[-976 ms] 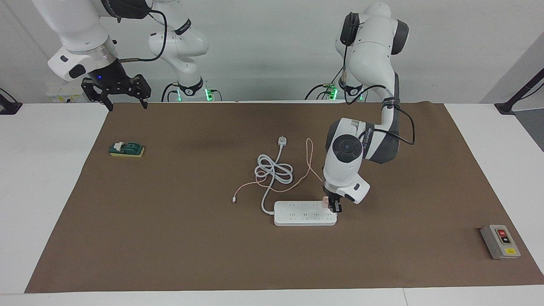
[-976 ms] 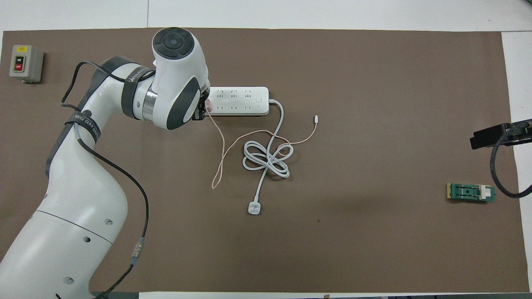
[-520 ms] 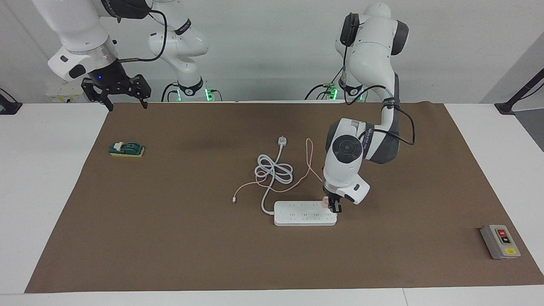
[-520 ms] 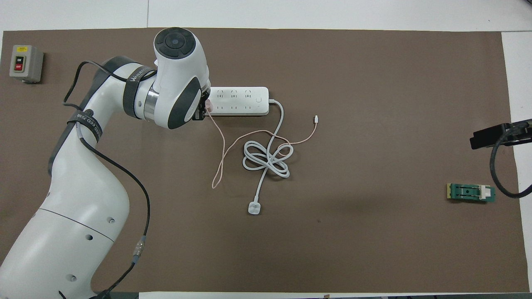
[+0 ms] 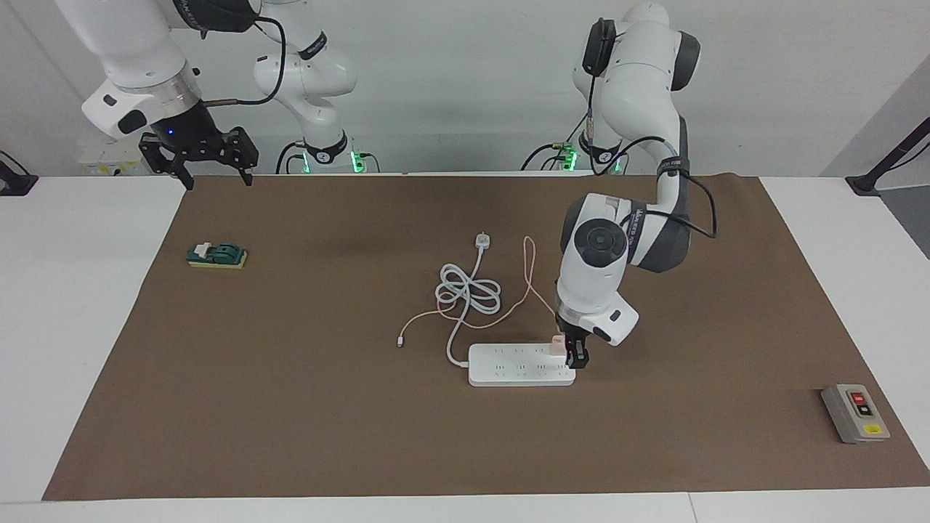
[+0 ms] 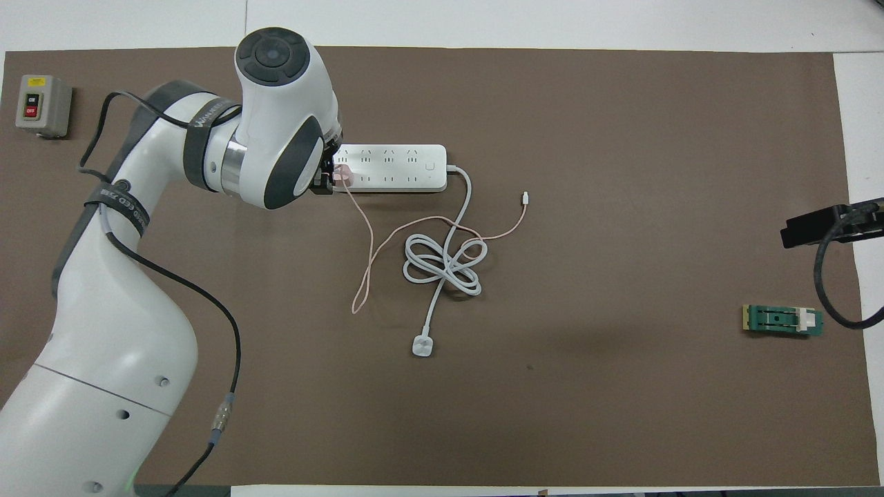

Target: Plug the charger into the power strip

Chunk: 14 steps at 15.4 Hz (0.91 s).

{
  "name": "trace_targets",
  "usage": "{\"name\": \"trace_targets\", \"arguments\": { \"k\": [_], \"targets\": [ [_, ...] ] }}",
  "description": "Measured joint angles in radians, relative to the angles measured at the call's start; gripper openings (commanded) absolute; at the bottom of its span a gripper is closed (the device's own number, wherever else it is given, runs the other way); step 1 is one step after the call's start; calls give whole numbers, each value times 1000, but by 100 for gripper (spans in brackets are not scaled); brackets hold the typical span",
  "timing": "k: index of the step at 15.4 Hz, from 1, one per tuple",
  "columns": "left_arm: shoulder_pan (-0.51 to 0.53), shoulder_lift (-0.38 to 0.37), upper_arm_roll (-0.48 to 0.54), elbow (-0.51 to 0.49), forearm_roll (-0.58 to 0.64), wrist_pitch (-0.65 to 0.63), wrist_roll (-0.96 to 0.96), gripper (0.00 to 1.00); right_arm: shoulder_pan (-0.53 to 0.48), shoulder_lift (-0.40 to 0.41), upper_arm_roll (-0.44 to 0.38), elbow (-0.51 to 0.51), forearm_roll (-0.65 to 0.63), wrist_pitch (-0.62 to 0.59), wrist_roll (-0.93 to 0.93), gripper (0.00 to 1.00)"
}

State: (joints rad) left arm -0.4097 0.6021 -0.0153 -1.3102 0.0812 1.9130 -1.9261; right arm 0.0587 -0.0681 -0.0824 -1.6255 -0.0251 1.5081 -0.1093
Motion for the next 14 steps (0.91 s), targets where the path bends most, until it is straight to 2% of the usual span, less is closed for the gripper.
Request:
{"name": "trace_targets", "arguments": {
  "k": [6, 11, 14],
  "targets": [
    [36, -146, 12, 12, 0, -88, 177, 81, 0, 0, 1, 0, 0, 0, 0, 100],
    [168, -250, 15, 26, -27, -175, 636, 81, 0, 0, 1, 0, 0, 0, 0, 100],
    [258, -285, 16, 27, -39, -222, 911, 79, 0, 0, 1, 0, 0, 0, 0, 100]
  ]
}}
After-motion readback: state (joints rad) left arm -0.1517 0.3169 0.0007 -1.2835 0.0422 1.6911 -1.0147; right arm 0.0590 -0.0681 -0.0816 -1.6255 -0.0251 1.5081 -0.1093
